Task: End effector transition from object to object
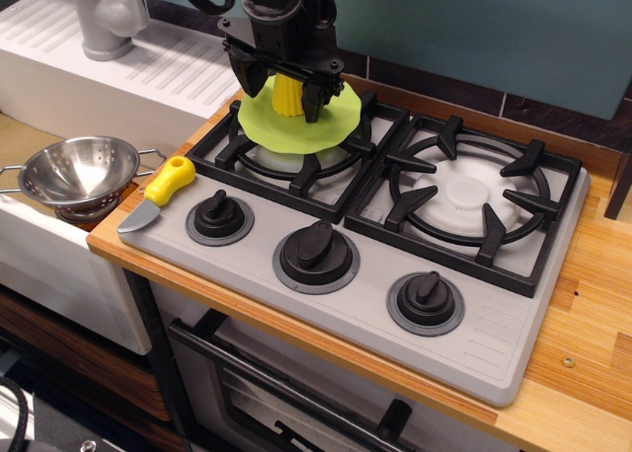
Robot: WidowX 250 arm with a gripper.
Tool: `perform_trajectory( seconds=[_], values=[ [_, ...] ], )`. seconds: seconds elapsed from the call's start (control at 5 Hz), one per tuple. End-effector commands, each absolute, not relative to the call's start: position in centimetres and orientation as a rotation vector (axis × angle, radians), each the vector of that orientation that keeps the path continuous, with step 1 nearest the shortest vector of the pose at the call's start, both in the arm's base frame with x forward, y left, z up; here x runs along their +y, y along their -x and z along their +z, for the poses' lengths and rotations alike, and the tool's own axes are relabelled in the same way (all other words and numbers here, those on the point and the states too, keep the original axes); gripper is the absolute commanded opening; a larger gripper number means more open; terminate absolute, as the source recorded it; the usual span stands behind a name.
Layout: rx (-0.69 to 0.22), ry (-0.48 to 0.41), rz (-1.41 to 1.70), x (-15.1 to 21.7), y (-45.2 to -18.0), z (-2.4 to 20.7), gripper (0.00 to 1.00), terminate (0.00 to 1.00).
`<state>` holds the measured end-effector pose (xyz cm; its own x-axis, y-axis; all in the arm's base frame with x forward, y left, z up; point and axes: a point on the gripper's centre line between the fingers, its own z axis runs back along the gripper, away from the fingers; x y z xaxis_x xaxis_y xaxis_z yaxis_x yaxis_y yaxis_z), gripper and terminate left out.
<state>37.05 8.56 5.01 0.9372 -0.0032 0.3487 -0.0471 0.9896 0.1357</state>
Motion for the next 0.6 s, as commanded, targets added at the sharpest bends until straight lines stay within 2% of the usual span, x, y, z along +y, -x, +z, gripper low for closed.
perform_trajectory(
  seconds=[0.0,0.2,0.4],
  values=[
    [-0.356,-0.143,0.022,8.6,-37.1,5.0,1.0,0.0],
    [-0.279,-0.211,0.007,9.4,-36.1,10.0,1.0,0.0],
    [-0.247,-0.249,-0.007,10.1,-35.4,14.1,1.0,0.0]
  ],
)
